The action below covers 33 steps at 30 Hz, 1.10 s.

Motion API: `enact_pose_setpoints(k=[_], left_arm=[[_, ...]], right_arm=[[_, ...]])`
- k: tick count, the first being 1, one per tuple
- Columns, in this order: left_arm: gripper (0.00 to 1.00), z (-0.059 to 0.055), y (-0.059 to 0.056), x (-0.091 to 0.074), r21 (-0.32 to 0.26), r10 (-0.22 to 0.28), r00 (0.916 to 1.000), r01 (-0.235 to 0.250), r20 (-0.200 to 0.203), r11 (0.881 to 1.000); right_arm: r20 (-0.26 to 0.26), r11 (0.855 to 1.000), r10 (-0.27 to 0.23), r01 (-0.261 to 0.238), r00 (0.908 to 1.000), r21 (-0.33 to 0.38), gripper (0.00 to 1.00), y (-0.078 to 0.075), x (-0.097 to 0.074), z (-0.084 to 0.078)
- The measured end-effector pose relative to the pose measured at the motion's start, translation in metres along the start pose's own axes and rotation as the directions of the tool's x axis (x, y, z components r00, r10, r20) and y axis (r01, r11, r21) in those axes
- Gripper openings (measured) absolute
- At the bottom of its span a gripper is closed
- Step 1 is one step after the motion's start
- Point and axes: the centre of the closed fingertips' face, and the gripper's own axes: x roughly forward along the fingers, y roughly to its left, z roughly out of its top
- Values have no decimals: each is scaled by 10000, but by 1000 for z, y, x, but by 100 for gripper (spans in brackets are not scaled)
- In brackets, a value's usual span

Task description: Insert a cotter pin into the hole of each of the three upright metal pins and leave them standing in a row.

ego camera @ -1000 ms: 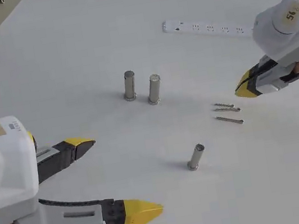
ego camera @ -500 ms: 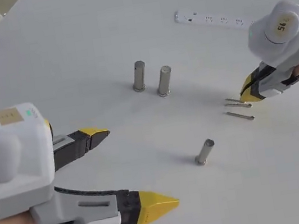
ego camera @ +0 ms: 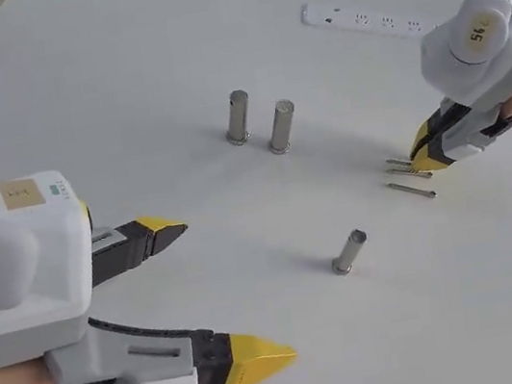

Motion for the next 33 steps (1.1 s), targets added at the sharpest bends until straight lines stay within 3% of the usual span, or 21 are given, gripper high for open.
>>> enact_pose_setpoints(k=[7,11,13,15,28,29,30,33], left_arm=[[92,3,5,-2,39,189,9998,-190,113,9998],[92,3,5,-2,70,197,9998,-197,93,9998],[92,3,5,-2,91,198,9998,-199,65,9998],[92,3,6,-3,106,269,9996,-269,57,9996],[91,-9,3,-14,-38,461,9987,-462,-215,9989],[91,-10,3,-14,-21,455,9987,-455,-229,9990],[91,-11,2,-15,-33,443,9987,-444,-254,9990],[90,-12,2,-15,-62,468,9985,-470,-275,9989]], right_arm=[[-293,9999,166,-165,9994,44,2,0,1,2],[-596,9997,2,12,9982,245,2,1,2,2],[-773,9995,32,-56,9970,-304,2,1,2,1],[-842,9996,146,-166,9963,-237,2,0,2,2],[-313,9989,310,-298,9990,369,0,-4,0,1],[-355,9983,365,-348,9987,457,0,-5,0,2],[-401,9939,266,-221,9988,1076,0,-4,0,1],[-325,9973,211,-187,9993,710,0,-4,0,2]])
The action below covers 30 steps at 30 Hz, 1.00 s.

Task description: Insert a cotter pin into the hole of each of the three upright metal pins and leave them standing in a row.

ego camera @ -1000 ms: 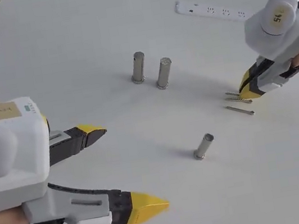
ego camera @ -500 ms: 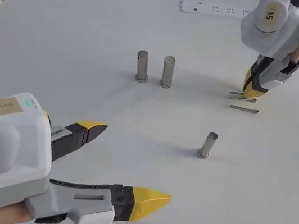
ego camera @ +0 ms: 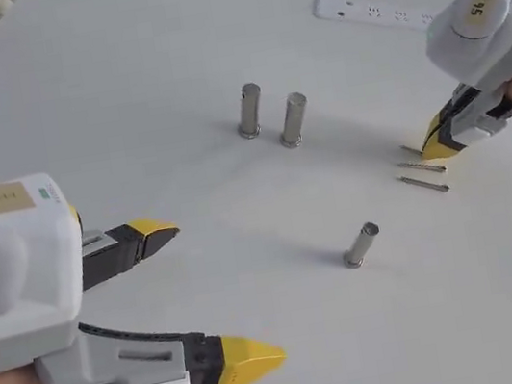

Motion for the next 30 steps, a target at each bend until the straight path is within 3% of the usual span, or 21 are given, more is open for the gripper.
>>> enact_pose_setpoints(k=[3,5,9,12,18,20,21,26,30], left_arm=[[89,1,0,0,22,40,10000,-40,27,10000],[88,2,-1,-1,28,41,10000,-41,32,10000],[87,5,-4,-4,83,5,9999,-6,117,10000],[87,9,-7,-5,-6,-89,9995,90,314,10000],[83,11,-7,-9,110,26,9995,-29,309,9999],[83,12,-8,-10,150,32,9995,-37,326,9999],[83,12,-9,-11,199,12,9994,-19,339,9998],[82,20,-9,-11,106,90,9978,-97,657,9999],[79,26,-14,-10,-12,-237,9958,239,887,9997]], right_arm=[[-89,10000,-41,40,10000,-69,0,0,0,-1],[-138,9984,-492,488,9987,-274,0,-7,-3,-1],[42,9965,-823,824,9966,-148,0,-9,-11,4],[499,9882,-1505,1517,9874,-224,0,-13,-24,12],[1285,9792,-1943,2000,9725,-333,0,0,-56,29],[1352,9767,-2046,2113,9695,-375,0,1,-63,31],[1075,9702,-2352,2400,9660,-345,0,-1,-68,27],[1230,9695,-2375,2431,9636,-323,0,10,-83,25],[1587,9719,-2240,2325,9616,-369,0,26,-91,31]])
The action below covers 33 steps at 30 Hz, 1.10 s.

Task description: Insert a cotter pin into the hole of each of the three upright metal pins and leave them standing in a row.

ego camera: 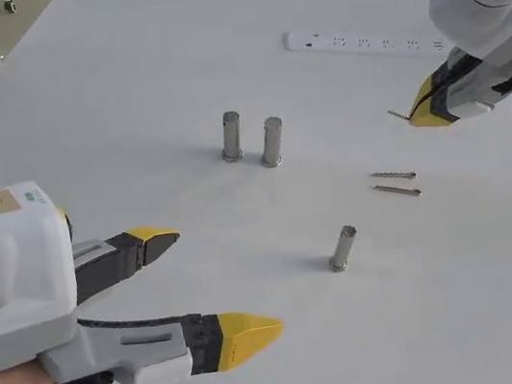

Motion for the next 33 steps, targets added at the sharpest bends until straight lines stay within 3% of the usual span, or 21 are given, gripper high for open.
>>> enact_pose_setpoints(k=[7,8,16,19,24,33], left_arm=[[78,12,-2,8,349,-249,9997,252,-75,9991],[78,13,-2,9,381,-272,9996,274,-71,9989],[74,31,-5,24,423,-442,9989,436,139,9982],[73,36,-8,29,404,-591,9981,583,190,9975],[70,37,-14,41,533,-863,9963,864,-53,9948],[60,50,-23,63,410,-1223,9925,1223,-20,9916]], right_arm=[[610,9976,-603,623,9963,-307,0,11,-21,16],[939,9945,-888,936,9916,-481,0,10,-25,22],[1569,9802,-1781,1891,9714,-580,0,31,-46,33],[1706,9856,-1555,1645,9730,-401,0,45,-48,35],[1858,9807,-1747,1877,9669,-544,0,62,-47,32],[2389,9732,-2022,2222,9498,-596,0,86,-40,27]])
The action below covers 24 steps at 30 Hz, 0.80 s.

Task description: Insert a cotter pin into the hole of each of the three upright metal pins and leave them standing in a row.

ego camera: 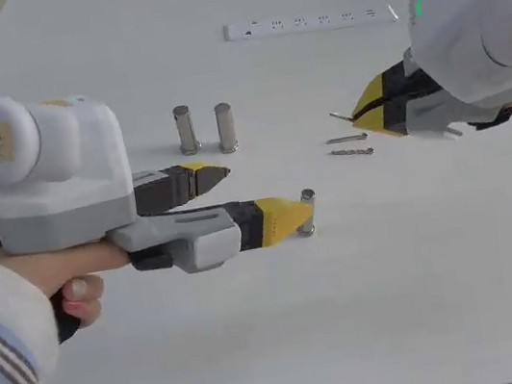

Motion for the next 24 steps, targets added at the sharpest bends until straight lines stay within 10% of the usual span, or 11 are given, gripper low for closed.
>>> enact_pose_setpoints(k=[24], left_arm=[[28,20,-1,17,-547,-234,9992,252,330,9982]], right_arm=[[636,9895,-605,682,9961,-1274,0,25,5,36]])
